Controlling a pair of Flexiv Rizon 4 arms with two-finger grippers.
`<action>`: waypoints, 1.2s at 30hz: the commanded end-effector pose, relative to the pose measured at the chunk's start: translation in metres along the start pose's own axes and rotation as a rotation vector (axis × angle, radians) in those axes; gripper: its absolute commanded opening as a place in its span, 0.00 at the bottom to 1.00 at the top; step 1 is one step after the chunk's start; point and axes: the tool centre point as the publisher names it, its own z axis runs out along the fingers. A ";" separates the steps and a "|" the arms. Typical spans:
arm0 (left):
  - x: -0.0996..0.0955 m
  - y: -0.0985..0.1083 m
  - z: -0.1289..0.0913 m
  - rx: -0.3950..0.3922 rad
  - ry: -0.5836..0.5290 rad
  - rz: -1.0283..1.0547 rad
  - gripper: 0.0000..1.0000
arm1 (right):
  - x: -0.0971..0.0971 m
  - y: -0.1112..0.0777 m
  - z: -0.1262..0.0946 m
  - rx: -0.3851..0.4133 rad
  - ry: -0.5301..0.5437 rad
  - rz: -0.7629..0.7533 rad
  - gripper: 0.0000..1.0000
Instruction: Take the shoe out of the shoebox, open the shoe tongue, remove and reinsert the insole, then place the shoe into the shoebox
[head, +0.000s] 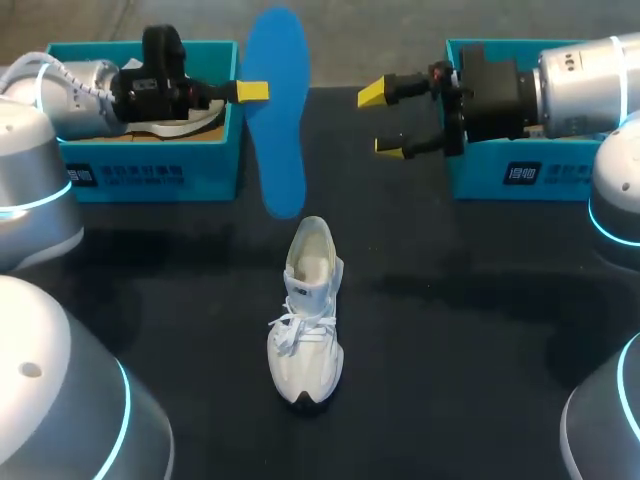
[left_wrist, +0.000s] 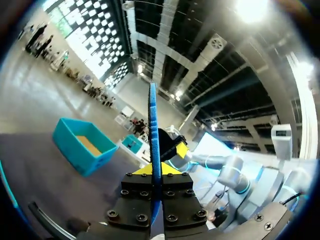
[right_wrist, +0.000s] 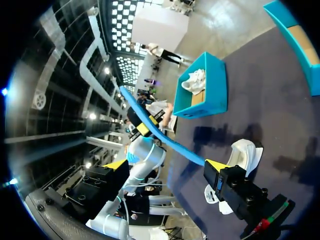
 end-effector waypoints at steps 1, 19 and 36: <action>0.002 -0.004 0.002 0.018 0.041 0.431 0.00 | 0.000 0.001 0.003 -0.001 0.000 0.000 1.00; 0.002 -0.004 0.003 0.140 0.129 1.273 0.00 | 0.000 0.001 0.003 -0.001 0.000 0.000 1.00; 0.004 -0.005 0.005 0.127 0.153 1.322 0.00 | 0.000 0.001 0.003 -0.001 0.000 0.000 1.00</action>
